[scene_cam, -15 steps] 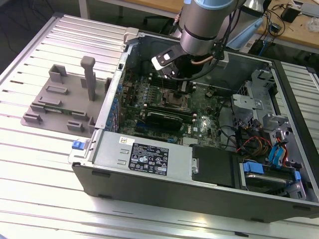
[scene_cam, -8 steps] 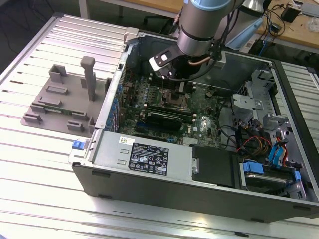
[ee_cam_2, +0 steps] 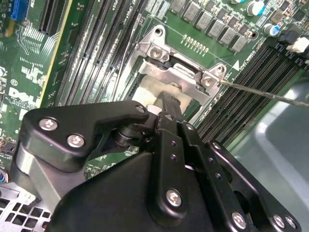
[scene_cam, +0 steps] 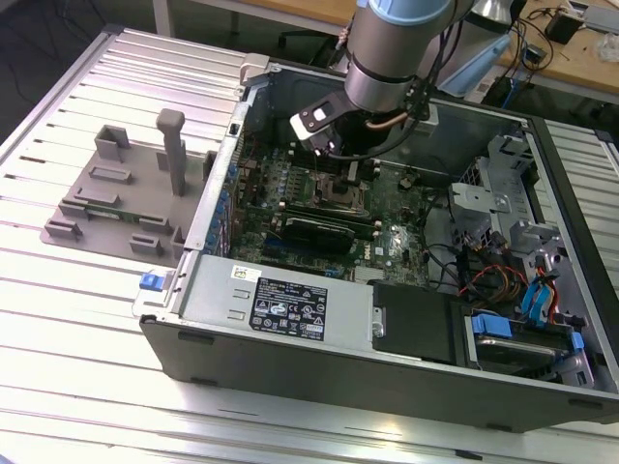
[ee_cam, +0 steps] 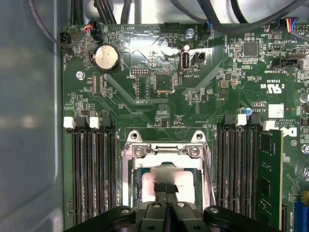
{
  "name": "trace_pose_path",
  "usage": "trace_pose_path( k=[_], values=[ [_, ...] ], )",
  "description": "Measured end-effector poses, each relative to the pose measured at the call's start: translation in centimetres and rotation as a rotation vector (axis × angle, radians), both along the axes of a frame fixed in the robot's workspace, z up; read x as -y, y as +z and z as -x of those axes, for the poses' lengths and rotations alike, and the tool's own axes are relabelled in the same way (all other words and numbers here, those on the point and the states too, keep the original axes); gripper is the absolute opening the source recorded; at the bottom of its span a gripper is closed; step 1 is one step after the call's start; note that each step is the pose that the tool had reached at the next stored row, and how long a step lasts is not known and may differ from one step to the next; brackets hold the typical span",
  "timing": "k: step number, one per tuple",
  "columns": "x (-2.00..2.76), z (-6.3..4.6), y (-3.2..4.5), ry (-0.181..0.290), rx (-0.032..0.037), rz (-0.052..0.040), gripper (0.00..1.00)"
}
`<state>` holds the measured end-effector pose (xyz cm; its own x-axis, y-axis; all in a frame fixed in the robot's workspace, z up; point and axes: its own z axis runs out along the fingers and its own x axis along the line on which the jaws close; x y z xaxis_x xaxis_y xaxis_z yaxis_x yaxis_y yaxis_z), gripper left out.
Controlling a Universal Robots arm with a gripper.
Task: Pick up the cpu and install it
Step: 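Close the cpu cover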
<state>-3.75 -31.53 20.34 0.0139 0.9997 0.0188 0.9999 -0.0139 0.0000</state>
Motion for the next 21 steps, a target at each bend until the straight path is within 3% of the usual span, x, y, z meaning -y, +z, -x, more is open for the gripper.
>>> trace_pose_path(
  k=[4,9,12,15,21],
  values=[
    [0.00,-0.08,0.00,0.000,-0.0001,0.0000,0.11],
    [0.23,-0.08,-0.03,-0.055,0.0000,0.0000,0.11],
    [0.24,-0.08,0.01,-0.059,0.0001,-0.0001,0.11],
    [0.23,-0.08,0.63,-0.059,0.0001,-0.0002,0.11],
    [0.24,-0.08,0.23,-0.070,-0.0001,-0.0025,0.11]
  ],
)
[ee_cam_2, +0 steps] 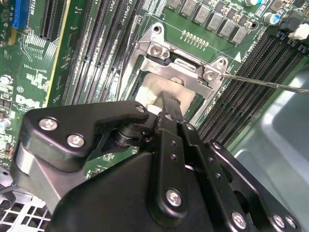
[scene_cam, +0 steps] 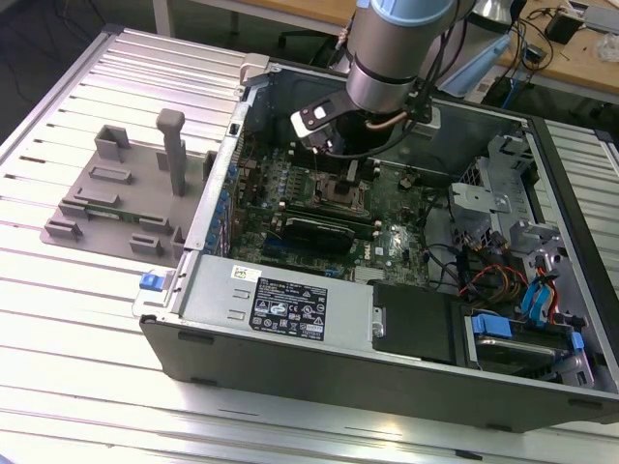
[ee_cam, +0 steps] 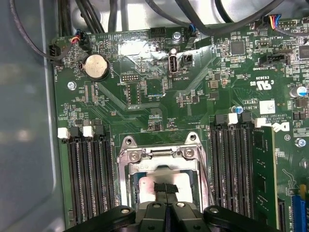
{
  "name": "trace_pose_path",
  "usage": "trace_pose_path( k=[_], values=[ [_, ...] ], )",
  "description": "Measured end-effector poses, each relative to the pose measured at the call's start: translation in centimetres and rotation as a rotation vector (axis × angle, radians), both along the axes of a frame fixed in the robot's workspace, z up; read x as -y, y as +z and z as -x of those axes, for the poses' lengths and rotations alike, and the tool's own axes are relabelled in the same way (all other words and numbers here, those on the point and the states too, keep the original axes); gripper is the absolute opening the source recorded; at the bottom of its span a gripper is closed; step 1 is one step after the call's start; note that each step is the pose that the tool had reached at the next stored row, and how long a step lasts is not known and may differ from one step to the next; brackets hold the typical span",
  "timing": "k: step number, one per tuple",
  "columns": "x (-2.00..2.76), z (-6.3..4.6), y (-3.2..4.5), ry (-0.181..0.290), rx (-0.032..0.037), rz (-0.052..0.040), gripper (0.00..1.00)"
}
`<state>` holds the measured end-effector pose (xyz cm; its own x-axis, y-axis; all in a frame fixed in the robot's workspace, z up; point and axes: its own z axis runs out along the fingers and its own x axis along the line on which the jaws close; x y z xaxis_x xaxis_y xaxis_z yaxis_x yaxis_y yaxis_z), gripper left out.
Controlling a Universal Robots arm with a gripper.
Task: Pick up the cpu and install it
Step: 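Close the cpu cover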
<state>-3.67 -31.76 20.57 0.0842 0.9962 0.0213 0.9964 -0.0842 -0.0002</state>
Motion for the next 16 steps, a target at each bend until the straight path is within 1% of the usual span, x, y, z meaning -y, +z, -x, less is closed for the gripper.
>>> trace_pose_path(
  k=[3,4,5,7,10,11,13,14,16],
  values=[
    [0.01,0.00,-0.08,-0.006,-0.0004,0.0003,0.11],
    [0.01,0.00,-0.13,-0.022,-0.0003,0.0004,0.11],
    [0.00,0.00,-0.19,-0.064,-0.0001,0.0000,0.11],
    [0.00,0.00,-0.20,-0.098,-0.0001,0.0000,0.11],
    [0.00,0.00,-0.20,-0.102,0.0000,0.0000,0.11],
    [0.00,0.00,-0.22,-0.111,-0.0001,-0.0001,0.11],
    [0.00,0.00,-0.24,-0.143,-0.0001,0.0001,0.11],
    [0.00,0.00,-0.26,-0.177,-0.0002,0.0002,0.11],
    [0.00,0.00,-0.26,-0.177,0.0000,-0.0001,0.11]
  ],
)
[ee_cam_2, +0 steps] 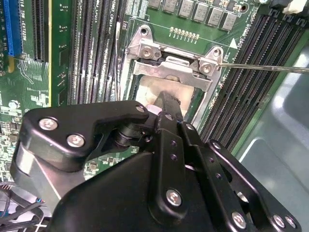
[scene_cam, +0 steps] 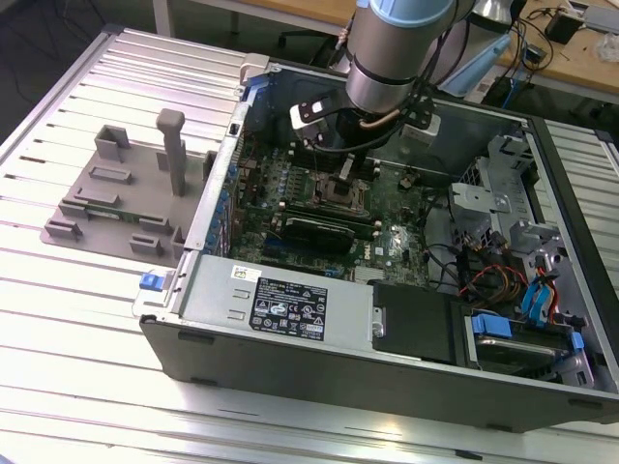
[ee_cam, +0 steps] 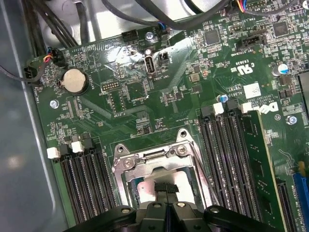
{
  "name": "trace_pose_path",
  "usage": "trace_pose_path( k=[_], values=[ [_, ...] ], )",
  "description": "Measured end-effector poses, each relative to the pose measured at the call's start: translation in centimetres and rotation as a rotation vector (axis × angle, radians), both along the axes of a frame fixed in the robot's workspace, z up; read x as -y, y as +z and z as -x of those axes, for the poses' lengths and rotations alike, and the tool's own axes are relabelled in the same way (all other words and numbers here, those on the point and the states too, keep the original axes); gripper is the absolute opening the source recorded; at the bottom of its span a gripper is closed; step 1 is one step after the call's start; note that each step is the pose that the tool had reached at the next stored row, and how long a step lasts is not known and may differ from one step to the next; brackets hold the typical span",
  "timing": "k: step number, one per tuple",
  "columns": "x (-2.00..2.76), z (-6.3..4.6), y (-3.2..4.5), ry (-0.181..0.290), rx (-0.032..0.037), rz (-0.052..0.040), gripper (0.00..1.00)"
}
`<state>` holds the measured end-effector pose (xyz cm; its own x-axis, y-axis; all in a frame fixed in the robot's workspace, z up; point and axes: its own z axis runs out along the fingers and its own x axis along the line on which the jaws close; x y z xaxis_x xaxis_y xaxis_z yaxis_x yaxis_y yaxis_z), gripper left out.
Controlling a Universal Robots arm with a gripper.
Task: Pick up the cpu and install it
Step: 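Close the cpu cover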
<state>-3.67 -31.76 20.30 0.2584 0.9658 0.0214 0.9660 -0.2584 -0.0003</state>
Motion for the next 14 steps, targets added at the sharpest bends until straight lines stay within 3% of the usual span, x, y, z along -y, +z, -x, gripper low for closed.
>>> trace_pose_path(
  k=[3,6,10,14],
  values=[
    [-0.02,0.0,0.58,0.000,0.0007,-0.0010,0.11],
    [0.00,0.0,1.78,0.000,0.0000,0.0001,0.11],
    [0.00,0.0,1.79,0.003,0.0001,0.0007,0.11],
    [0.00,0.0,1.78,0.086,0.0001,0.0008,0.11]
  ],
)
